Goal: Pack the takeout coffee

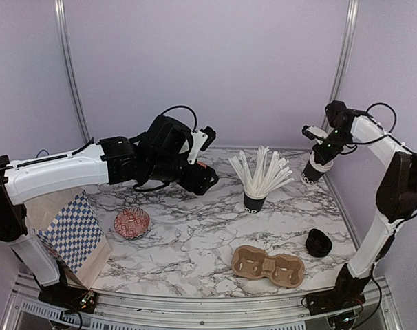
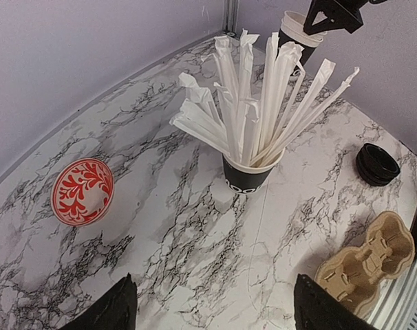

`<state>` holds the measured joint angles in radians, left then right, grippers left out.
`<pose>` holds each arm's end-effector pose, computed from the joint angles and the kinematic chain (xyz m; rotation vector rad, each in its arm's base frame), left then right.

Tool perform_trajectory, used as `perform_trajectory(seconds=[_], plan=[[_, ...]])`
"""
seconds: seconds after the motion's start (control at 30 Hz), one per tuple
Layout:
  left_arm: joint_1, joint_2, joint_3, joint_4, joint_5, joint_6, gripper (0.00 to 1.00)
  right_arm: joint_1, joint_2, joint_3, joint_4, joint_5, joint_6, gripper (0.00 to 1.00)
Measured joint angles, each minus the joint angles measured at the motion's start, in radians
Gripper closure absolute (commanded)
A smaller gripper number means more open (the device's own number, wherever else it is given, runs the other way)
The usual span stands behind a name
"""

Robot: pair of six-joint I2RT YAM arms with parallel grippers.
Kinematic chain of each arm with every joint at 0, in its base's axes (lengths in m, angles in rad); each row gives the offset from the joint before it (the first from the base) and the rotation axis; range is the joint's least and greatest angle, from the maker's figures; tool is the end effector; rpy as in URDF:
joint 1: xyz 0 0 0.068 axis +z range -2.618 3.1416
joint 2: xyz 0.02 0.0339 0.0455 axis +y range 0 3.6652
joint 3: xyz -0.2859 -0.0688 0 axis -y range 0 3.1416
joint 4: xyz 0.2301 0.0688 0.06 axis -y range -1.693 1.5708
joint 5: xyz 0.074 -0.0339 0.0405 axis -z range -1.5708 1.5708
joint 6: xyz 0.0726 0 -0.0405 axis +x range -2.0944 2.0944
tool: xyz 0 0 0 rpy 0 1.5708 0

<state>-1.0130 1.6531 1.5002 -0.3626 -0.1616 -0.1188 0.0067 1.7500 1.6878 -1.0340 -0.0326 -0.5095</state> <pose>0.2252 -0.3389 0.3509 0.8259 1.9538 -0.5172 0.3713 0.0049 0.3100 -0.6921 2.5803 -0.1185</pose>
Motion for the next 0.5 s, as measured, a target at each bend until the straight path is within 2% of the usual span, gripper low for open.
perform_trajectory(seconds=[0.07,0.27,0.33,0.5], plan=[[0.0,0.004,0.0,0.0,0.004,0.0,0.21,0.0,-0.002,-0.014,0.002,0.014,-0.016,1.0],[0.0,0.011,0.0,0.0,0.008,0.003,0.21,-0.089,0.071,0.006,-0.058,-0.073,-0.052,1.0],[0.0,0.011,0.001,0.0,0.008,0.004,0.21,-0.108,0.097,0.022,-0.046,-0.029,-0.053,1.0],[0.0,0.011,0.003,0.0,0.008,0.007,0.21,-0.091,0.095,0.052,-0.077,-0.031,-0.081,1.0]])
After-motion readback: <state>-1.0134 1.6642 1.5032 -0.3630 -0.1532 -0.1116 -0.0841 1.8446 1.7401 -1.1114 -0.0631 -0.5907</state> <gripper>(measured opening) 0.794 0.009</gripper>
